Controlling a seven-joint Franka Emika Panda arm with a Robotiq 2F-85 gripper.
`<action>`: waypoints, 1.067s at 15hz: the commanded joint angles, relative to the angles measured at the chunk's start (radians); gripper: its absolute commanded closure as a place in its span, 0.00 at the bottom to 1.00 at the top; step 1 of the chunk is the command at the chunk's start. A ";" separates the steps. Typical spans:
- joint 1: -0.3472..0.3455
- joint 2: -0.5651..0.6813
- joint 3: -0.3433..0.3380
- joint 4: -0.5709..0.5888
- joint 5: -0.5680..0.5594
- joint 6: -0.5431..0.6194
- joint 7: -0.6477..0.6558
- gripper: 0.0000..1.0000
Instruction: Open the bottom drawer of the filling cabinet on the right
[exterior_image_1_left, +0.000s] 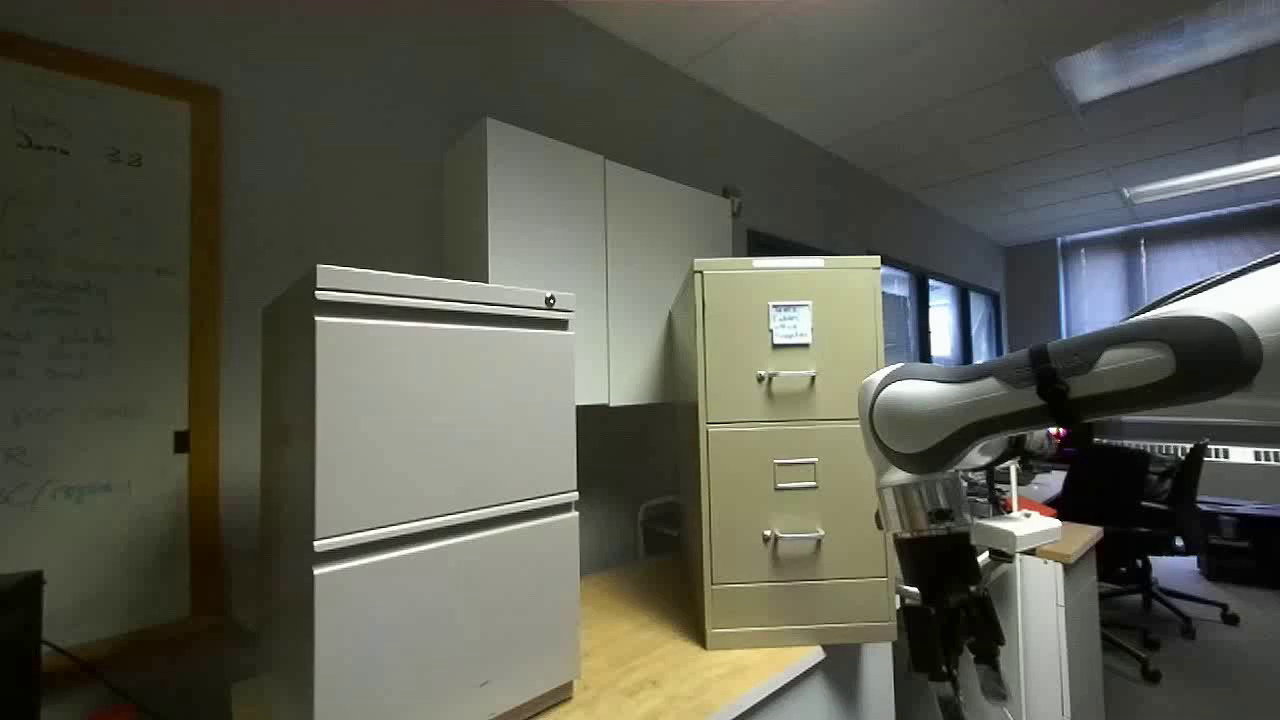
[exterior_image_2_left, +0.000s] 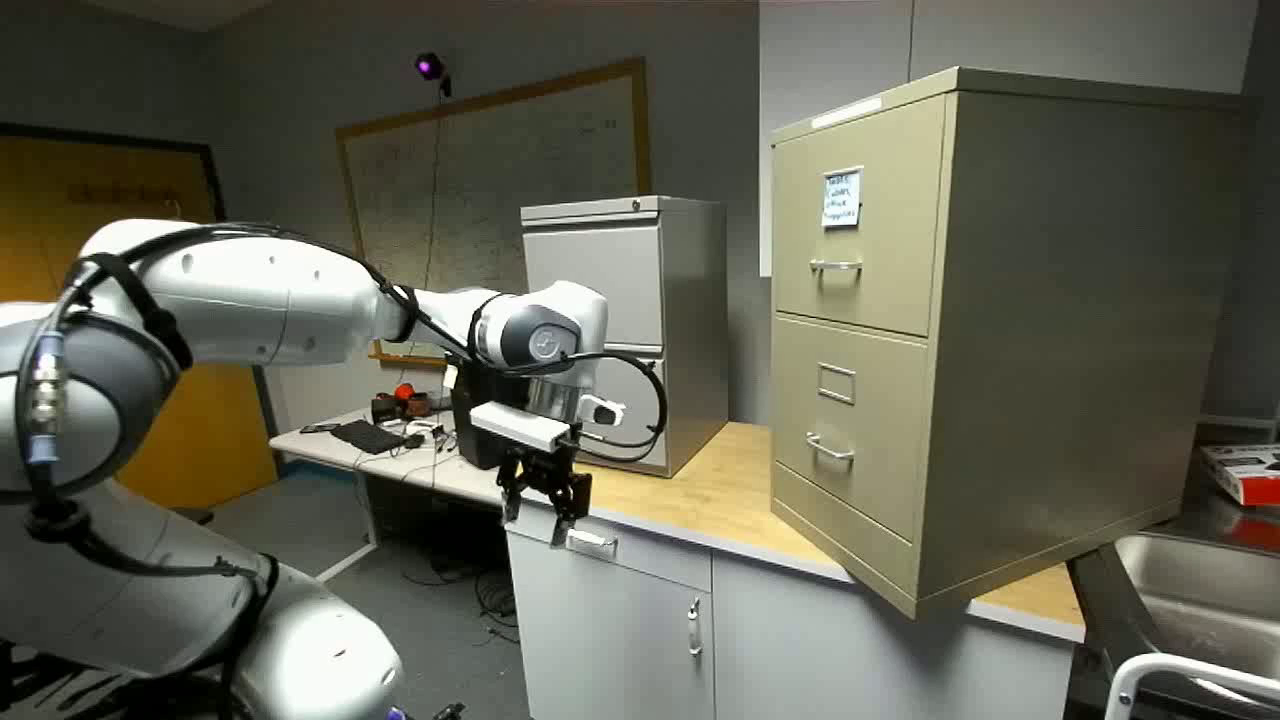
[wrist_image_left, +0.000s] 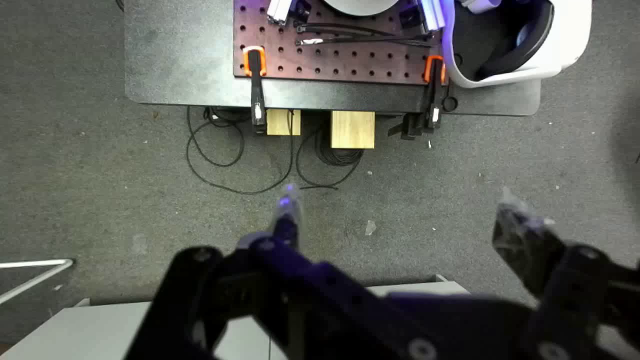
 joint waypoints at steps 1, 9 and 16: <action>-0.009 0.001 0.007 0.002 0.003 0.000 -0.004 0.00; -0.009 0.001 0.007 0.004 0.003 0.000 -0.004 0.00; -0.019 0.099 -0.042 0.093 0.085 0.174 -0.004 0.00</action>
